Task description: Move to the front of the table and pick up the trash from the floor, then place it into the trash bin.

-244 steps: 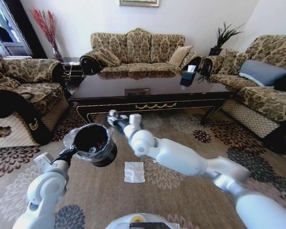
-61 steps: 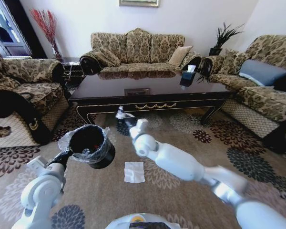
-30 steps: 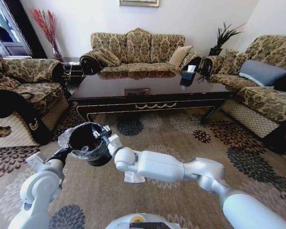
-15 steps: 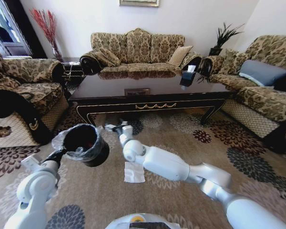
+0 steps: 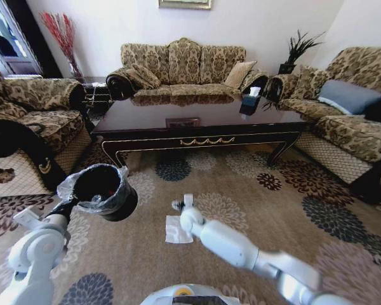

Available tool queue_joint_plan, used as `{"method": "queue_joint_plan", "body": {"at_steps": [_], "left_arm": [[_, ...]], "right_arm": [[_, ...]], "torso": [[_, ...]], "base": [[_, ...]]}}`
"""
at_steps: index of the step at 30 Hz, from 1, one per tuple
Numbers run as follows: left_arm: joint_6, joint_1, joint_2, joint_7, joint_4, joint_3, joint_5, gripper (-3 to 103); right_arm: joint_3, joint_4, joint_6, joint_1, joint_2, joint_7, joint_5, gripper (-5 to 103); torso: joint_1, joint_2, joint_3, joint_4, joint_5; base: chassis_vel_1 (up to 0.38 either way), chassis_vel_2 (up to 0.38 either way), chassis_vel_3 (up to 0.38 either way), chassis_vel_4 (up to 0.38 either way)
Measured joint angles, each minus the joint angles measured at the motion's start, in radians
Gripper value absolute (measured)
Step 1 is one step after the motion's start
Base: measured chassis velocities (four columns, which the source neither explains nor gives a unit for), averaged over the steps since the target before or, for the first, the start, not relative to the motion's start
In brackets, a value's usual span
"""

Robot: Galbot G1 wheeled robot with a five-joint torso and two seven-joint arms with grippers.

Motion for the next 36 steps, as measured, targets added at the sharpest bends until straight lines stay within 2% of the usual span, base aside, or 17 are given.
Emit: {"method": "queue_joint_plan", "body": {"at_steps": [8,16,22,32,36], "left_arm": [[0.001,0.016,-0.01,0.0,-0.019,-0.011,0.002,3],[0.001,0.024,-0.013,0.0,-0.033,-0.015,0.003,3],[0.001,0.033,-0.02,0.0,-0.044,-0.013,0.013,3],[0.001,0.045,-0.027,-0.001,-0.057,-0.015,0.024,3],[0.001,0.049,-0.021,-0.004,-0.067,-0.023,0.023,3]], "right_arm": [[-0.103,-0.059,0.002,-0.024,0.028,-0.002,-0.053,100],[-0.151,-0.089,0.008,-0.048,0.026,-0.018,-0.074,100],[-0.181,-0.129,0.043,-0.062,0.02,-0.083,-0.114,100],[-0.186,-0.2,0.058,-0.047,0.041,-0.128,-0.101,100],[-0.179,-0.269,0.076,-0.042,0.052,-0.173,-0.097,100]], "torso": [[0.0,0.0,0.0,0.0,-0.0002],[0.0,0.0,0.0,0.0,-0.0002],[0.0,0.0,0.0,-0.0002,-0.0002],[0.0,0.0,0.0,-0.0001,-0.0001],[0.0,0.0,0.0,0.0,-0.0001]], "base": [[0.0,0.0,0.0,0.0],[0.0,0.0,0.0,0.0],[0.0,0.0,0.0,0.0],[0.0,0.0,0.0,0.0],[0.0,0.0,0.0,0.0]]}}
